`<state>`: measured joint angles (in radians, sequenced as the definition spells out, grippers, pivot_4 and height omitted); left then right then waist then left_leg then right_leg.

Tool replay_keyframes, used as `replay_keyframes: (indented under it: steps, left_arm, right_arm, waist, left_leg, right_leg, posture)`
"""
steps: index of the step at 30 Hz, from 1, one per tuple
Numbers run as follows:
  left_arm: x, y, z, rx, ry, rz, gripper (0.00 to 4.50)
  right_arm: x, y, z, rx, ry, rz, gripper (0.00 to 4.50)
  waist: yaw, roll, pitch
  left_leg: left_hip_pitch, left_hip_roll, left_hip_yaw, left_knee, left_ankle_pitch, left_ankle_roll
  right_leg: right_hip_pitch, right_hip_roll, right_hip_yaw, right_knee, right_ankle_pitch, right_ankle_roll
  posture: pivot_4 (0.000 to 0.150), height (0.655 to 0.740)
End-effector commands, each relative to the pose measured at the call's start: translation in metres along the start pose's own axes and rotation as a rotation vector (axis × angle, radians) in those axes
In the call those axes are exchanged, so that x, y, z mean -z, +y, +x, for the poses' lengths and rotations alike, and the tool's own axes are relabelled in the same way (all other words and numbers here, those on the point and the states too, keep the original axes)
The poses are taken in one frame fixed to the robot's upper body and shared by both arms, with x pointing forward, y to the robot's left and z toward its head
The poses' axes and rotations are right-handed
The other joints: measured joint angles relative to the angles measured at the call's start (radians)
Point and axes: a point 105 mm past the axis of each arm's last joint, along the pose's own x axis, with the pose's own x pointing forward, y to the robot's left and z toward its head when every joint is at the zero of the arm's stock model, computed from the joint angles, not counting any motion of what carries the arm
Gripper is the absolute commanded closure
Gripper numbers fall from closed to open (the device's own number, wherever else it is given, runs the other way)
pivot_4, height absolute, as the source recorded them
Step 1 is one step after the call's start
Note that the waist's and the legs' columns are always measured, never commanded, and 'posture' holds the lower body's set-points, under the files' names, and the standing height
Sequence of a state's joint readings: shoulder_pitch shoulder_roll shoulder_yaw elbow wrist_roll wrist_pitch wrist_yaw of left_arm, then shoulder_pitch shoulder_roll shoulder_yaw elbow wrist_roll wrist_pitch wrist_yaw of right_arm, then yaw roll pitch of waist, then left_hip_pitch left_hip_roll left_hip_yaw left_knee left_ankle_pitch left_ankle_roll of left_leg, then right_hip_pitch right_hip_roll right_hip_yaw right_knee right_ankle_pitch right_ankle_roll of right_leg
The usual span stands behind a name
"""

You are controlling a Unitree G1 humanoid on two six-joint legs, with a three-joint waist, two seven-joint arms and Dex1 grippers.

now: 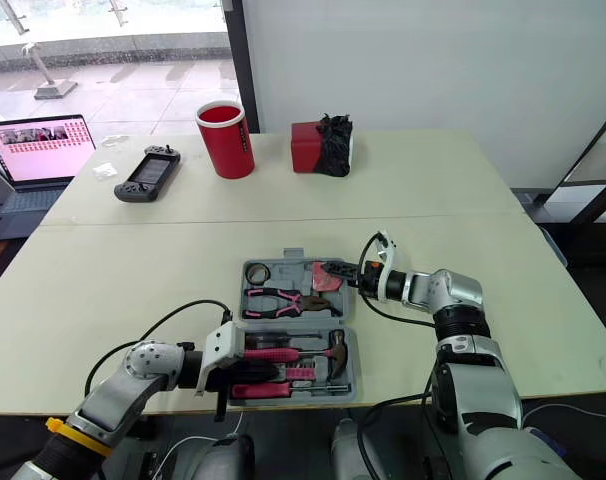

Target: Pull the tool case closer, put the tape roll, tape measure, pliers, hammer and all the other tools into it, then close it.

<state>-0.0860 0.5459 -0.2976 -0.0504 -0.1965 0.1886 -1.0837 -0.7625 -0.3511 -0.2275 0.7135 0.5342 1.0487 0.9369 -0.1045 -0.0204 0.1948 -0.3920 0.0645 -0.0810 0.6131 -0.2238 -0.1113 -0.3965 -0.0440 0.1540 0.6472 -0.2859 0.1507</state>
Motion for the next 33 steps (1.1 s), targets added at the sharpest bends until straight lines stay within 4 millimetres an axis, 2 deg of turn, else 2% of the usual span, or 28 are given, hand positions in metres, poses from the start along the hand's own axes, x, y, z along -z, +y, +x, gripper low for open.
replay_keyframes:
  steps: [1, 5, 7, 15, 18, 22, 24, 27, 33]
  left_arm:
    - [0.018, -0.001, -0.006, -0.025, 0.051, -0.08, 4.5]
    - [0.004, 0.001, -0.013, -0.047, 0.002, -0.072, 4.5]
    - [-0.009, 0.002, -0.028, -0.077, -0.047, -0.083, 4.5]
    - [-0.026, 0.006, -0.08, -0.2, -0.13, -0.17, 4.5]
    - [-0.026, 0.013, -0.105, -0.275, -0.134, -0.223, 4.5]
    - [-0.023, 0.016, -0.137, -0.354, -0.122, -0.225, 4.5]
    - [-0.02, 0.02, -0.148, -0.402, -0.101, -0.204, 4.5]
    - [-0.021, 0.024, -0.155, -0.442, -0.079, -0.174, 4.5]
    - [-0.016, 0.035, -0.157, -0.509, 0.012, -0.107, 4.5]
  right_arm:
    - [-0.011, 0.027, -0.003, -0.135, -0.022, -0.044, 0.06]
    - [-0.007, 0.036, -0.009, -0.187, 0.006, -0.077, 0.06]
    - [-0.006, 0.047, -0.014, -0.248, 0.014, -0.089, 0.06]
    - [0.002, 0.074, -0.037, -0.392, 0.047, -0.202, 0.06]
    - [0.013, 0.083, -0.049, -0.434, 0.09, -0.226, 0.06]
    - [0.038, 0.094, -0.069, -0.484, 0.183, -0.276, 0.06]
    - [0.05, 0.094, -0.078, -0.472, 0.22, -0.313, 0.06]
    - [0.058, 0.088, -0.089, -0.407, 0.227, -0.402, 0.06]
    - [0.058, 0.071, -0.112, -0.226, 0.218, -0.676, 0.06]
  waist:
    - [-0.002, 0.0, 0.0]
    - [-0.006, 0.0, 0.0]
    - [-0.01, 0.0, 0.001]
    - [-0.015, 0.0, 0.001]
    - [-0.014, 0.0, 0.001]
    - [-0.012, 0.0, 0.001]
    - [-0.009, -0.001, 0.002]
    - [0.001, -0.001, 0.002]
    - [0.012, -0.003, 0.002]
  left_leg:
    - [0.0, 0.0, 0.0, 0.0, 0.0, 0.0]
    - [0.0, 0.0, 0.0, 0.0, 0.0, 0.0]
    - [-0.001, 0.0, 0.0, -0.001, 0.0, 0.0]
    - [-0.014, 0.0, -0.001, 0.001, 0.0, 0.0]
    - [-0.015, 0.0, -0.001, 0.0, 0.0, 0.0]
    - [-0.015, 0.0, -0.001, 0.0, 0.0, 0.0]
    - [-0.015, 0.0, 0.0, 0.0, 0.0, 0.0]
    - [-0.015, 0.0, 0.0, 0.001, 0.0, 0.0]
    - [-0.016, 0.0, 0.002, 0.002, 0.0, -0.001]
  right_leg:
    - [0.0, 0.0, 0.0, 0.0, 0.0, 0.0]
    - [-0.001, 0.0, 0.0, 0.0, 0.0, 0.0]
    - [-0.002, 0.0, 0.0, 0.0, 0.0, 0.0]
    - [-0.014, 0.0, 0.0, 0.001, 0.001, 0.003]
    - [-0.015, 0.0, 0.0, 0.001, 0.0, 0.001]
    - [-0.015, 0.0, 0.0, -0.001, 0.0, 0.0]
    - [-0.015, 0.0, 0.0, -0.001, -0.001, 0.0]
    - [-0.016, 0.0, 0.0, -0.001, -0.001, -0.001]
    - [-0.016, -0.002, 0.0, -0.003, 0.0, -0.001]
  posture:
    - [0.15, 0.7272]
    - [0.15, 0.7272]
    - [0.15, 0.7272]
    - [0.15, 0.7272]
    - [0.15, 0.7272]
    - [0.15, 0.7272]
    - [0.15, 0.7272]
    - [0.15, 0.7272]
    - [0.15, 0.7272]
